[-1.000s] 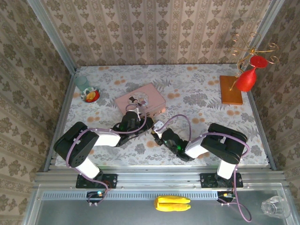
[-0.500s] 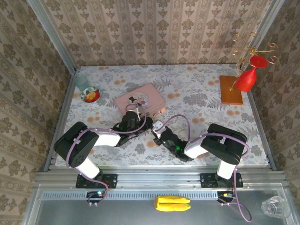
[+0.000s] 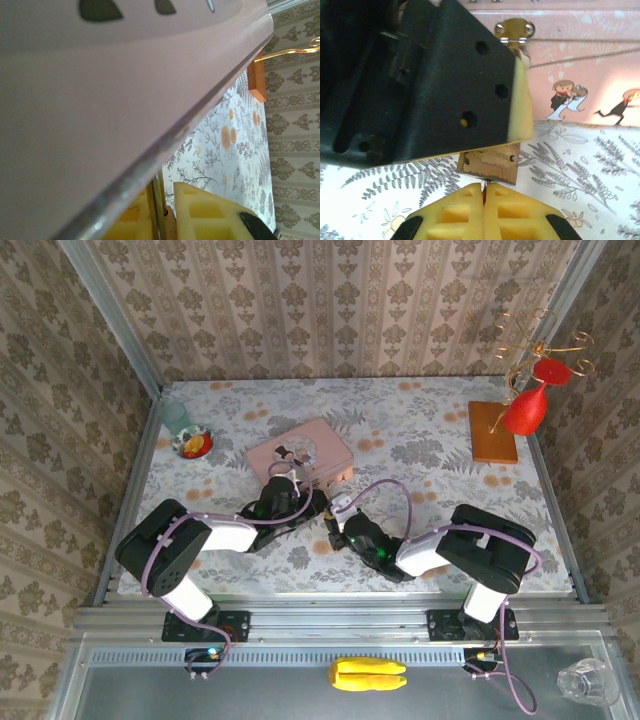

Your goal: Unlock a padlock with a key

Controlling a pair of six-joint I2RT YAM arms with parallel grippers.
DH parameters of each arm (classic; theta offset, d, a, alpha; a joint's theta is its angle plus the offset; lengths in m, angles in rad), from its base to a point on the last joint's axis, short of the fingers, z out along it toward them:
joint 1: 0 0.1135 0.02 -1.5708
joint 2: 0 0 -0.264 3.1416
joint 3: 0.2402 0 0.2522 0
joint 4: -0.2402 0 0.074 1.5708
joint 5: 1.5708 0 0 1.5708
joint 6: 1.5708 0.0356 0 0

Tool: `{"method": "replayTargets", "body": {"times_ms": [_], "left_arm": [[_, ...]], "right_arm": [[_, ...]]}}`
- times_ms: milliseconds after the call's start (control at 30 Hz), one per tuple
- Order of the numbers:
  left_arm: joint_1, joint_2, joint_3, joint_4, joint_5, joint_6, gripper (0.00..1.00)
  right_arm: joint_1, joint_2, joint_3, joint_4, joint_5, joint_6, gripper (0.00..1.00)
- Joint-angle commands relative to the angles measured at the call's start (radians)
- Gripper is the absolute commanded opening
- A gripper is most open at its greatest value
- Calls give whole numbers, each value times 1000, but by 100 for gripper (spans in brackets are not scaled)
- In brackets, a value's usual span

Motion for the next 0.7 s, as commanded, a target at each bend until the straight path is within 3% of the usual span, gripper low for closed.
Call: {"method": "replayTargets", "body": {"times_ms": [0,233,400,667], "left_arm": [[-11,-6,52,89,52,13,0],[-10,6,59,85,51,14,3],[-11,6,53,74,44,16,7],[-14,0,45,35,2,38,17]], "right_arm": [[-37,-36,1,-45,-138,200,4],[-109,45,8,4,-363,528,4],[-126,113,-37,147,-388,585,3],[-129,93,-18,61,-370,552,2]]}}
